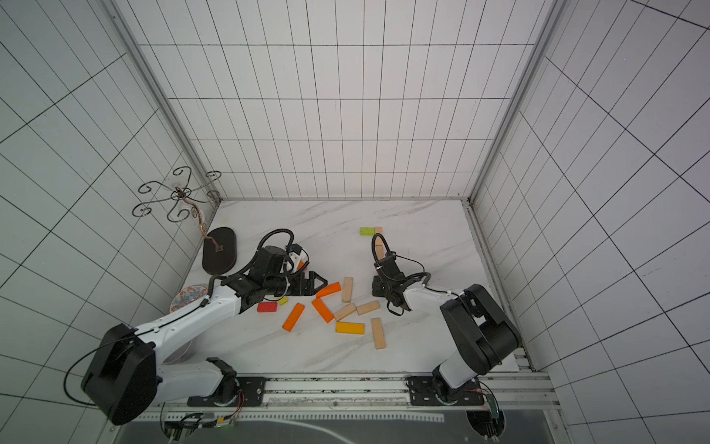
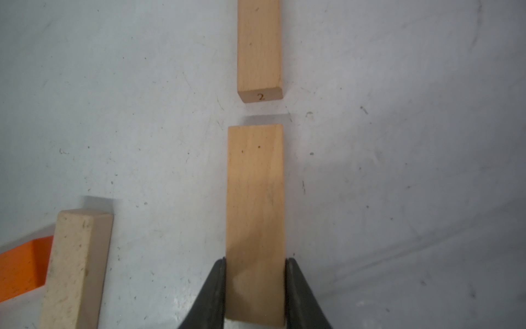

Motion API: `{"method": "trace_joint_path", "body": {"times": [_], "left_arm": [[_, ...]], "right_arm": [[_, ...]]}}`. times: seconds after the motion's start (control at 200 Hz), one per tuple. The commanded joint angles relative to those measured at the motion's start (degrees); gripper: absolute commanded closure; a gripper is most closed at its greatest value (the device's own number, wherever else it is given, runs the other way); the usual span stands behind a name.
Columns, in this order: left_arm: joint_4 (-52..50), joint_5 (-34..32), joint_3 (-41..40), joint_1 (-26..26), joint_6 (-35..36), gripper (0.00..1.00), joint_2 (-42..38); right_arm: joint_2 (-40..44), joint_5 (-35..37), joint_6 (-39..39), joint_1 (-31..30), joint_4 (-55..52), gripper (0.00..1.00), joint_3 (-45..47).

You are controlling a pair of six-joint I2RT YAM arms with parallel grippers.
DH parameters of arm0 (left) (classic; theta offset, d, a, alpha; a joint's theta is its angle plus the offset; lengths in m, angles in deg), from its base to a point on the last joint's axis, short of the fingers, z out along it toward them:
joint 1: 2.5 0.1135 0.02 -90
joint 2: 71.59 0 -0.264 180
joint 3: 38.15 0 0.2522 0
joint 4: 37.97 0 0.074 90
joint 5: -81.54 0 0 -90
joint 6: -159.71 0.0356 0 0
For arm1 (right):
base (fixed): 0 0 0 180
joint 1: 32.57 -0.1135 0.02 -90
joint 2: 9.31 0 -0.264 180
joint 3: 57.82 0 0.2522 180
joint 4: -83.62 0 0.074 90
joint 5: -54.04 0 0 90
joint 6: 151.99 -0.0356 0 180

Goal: Assemble a giraffe with building blocks
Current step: Assemble the building block at the center of the board.

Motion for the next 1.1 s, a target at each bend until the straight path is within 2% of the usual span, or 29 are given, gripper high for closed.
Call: {"method": "trace_joint_path", "body": {"times": [0.0, 0.79, 1.095], "left_arm": [[1.3, 0.6, -0.7, 0.4, 0.5, 0.04, -0.5], [1.5, 1.1, -1.1, 0.9, 0.6, 0.04, -0.5], [1.4, 1.1, -1.2, 1.2, 0.6, 0.04, -0.7]], "right_arm": [[-2.5, 1.2, -0.1, 0.9, -3.5, 0.79, -0.3], [-5.7, 0.1, 0.9, 2.0, -3.1, 0.78, -2.9], [-5.4, 0.1, 0.9, 2.1, -3.2, 0.73, -3.0]]}}
